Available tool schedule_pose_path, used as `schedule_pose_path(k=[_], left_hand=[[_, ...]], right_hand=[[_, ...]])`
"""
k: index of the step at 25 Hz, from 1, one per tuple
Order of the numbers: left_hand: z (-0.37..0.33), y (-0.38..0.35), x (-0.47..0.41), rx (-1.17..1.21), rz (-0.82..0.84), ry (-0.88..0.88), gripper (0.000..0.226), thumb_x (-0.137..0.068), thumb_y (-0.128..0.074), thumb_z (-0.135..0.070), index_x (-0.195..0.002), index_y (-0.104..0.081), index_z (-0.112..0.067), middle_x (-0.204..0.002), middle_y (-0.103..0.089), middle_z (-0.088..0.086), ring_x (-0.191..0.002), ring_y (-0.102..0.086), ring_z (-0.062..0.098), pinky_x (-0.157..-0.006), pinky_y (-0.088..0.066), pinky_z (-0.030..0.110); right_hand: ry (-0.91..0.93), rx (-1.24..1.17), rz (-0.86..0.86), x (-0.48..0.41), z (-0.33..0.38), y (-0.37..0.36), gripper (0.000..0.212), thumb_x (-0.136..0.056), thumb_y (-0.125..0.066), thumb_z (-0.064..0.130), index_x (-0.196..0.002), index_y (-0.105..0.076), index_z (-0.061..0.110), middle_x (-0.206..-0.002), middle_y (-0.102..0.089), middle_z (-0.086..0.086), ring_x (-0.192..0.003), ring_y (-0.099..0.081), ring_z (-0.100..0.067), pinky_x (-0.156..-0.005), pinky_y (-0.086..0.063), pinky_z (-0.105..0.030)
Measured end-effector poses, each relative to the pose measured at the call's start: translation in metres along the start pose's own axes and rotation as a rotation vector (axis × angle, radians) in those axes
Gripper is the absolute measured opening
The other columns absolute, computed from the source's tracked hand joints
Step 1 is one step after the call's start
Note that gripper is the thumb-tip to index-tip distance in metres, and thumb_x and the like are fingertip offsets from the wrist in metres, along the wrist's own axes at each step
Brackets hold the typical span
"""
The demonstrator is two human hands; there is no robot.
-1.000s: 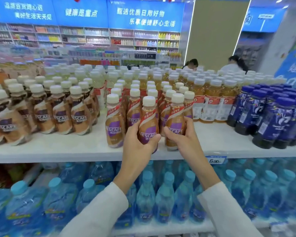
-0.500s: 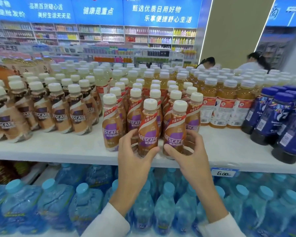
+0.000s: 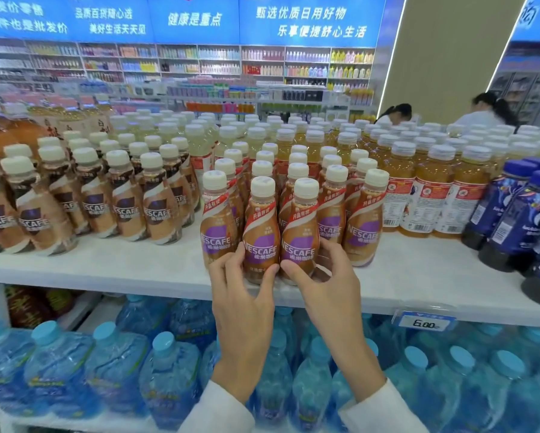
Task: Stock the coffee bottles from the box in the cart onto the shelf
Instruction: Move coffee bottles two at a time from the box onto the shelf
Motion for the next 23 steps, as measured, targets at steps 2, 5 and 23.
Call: schedule_pose_path(k=[2,5,23], left_hand=[[0.001,-0.003,0.001,0.003,-0.024,-0.006,0.056,-0.086,-0.079,-0.027,-0.134,-0.054,-0.015,-0.122,-0.046,-0.004,-0.117,-0.052,0.017,-0.095,-0.051,0.031],[0.003,-0.007,-0.001,0.004,-0.019,-0.003,0.056,-0.090,-0.075,-0.026,-0.139,-0.052,-0.014,-0.125,-0.045,-0.002,-0.117,-0.054,0.022,-0.092,-0.054,0.041],[0.003,-0.013,0.002,-0.003,-0.012,0.025,0.055,-0.096,-0.066,-0.029,-0.144,-0.043,-0.019,-0.133,-0.040,-0.001,-0.127,-0.046,0.020,-0.097,-0.053,0.046]], right_hand=[[0.006,-0.005,0.003,0.000,0.002,-0.003,0.049,-0.078,-0.085,0.032,-0.116,-0.056,0.043,-0.112,-0.064,0.023,-0.103,-0.063,0.007,-0.079,-0.051,-0.008],[0.003,0.003,0.000,-0.001,0.003,-0.006,0.048,-0.079,-0.084,0.034,-0.107,-0.051,0.054,-0.108,-0.059,0.033,-0.102,-0.060,0.013,-0.077,-0.048,-0.003],[0.022,0.061,0.053,-0.002,-0.007,-0.010,0.076,-0.083,-0.074,0.050,-0.151,-0.042,0.033,-0.133,-0.060,0.018,-0.119,-0.058,0.001,-0.101,-0.053,-0.025]])
Point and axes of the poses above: each hand's wrist, its own x-axis away from the middle knuckle, its own y-axis out of the back of the hand, z = x × y, the point moved 2 cm from there along -x, towards the middle knuckle
